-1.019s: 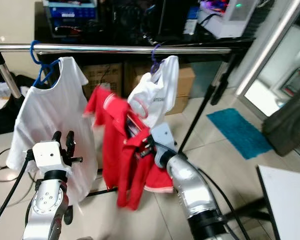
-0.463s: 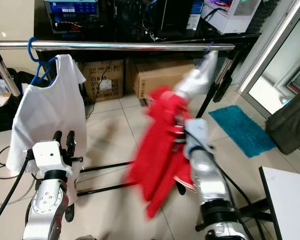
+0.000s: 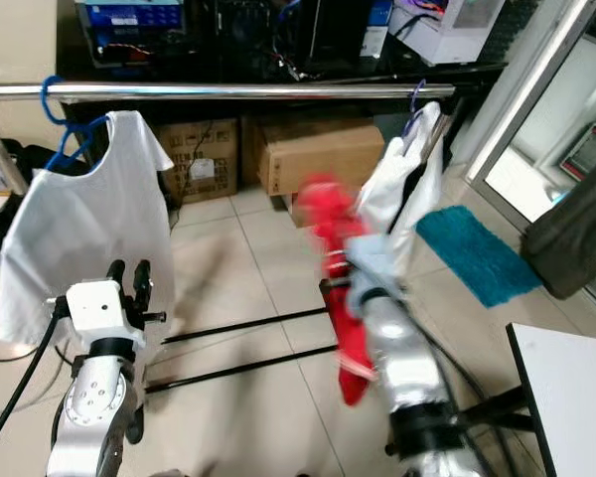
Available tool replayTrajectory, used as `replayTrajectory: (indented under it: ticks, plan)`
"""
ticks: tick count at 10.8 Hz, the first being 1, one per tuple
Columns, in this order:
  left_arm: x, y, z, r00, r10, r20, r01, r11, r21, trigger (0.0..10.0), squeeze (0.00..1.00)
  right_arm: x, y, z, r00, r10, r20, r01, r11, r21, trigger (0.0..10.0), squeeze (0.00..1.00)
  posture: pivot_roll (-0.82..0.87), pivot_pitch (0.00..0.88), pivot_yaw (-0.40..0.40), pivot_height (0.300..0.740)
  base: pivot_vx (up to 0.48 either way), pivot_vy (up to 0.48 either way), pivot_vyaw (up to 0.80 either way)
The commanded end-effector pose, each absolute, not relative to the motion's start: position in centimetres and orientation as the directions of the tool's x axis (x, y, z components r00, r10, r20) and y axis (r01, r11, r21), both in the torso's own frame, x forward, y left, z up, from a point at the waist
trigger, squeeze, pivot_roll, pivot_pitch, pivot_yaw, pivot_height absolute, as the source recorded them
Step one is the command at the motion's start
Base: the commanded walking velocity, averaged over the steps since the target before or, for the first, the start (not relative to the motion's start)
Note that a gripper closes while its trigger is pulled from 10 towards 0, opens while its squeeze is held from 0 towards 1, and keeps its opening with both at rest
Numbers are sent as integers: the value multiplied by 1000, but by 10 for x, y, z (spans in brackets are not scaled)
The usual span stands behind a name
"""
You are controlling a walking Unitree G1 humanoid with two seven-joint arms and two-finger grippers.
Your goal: Hang hanger
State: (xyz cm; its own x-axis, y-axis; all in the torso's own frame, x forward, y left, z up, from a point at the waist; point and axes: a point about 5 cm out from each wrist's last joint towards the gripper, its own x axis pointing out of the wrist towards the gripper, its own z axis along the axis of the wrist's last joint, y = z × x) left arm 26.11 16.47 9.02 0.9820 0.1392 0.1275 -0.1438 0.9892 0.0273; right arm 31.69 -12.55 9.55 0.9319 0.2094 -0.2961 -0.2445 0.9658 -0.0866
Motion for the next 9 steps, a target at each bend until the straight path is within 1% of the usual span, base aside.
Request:
replayTrajectory:
  ticks: [1,2,4,5,6,9]
  plan:
    - [261,159,91,985,106,133,-111,993,31,10000,0,316,-117,105,922,282,-266,-312,947,-78,10000,0,220,87,-78,740,0,0,0]
    - [261,159,91,985,109,136,-114,993,34,10000,0,313,-108,100,897,331,-293,-362,930,-57,10000,0,222,89,-80,740,0,0,0]
    - [262,159,93,983,116,144,-121,992,25,10000,0,318,-116,89,910,234,-341,-271,961,-62,10000,0,222,89,-80,740,0,0,0]
    - [262,160,92,983,123,134,-127,992,16,10000,0,321,-121,87,919,175,-353,-218,972,-85,10000,0,233,91,-82,740,0,0,0]
    - [261,161,92,982,124,140,-127,992,12,10000,0,323,-121,90,925,158,-345,-202,975,-93,10000,0,235,90,-83,740,0,0,0]
    - [261,161,93,981,125,146,-128,992,15,10000,0,329,-113,95,930,178,-322,-219,971,-96,10000,0,239,88,-87,740,0,0,0]
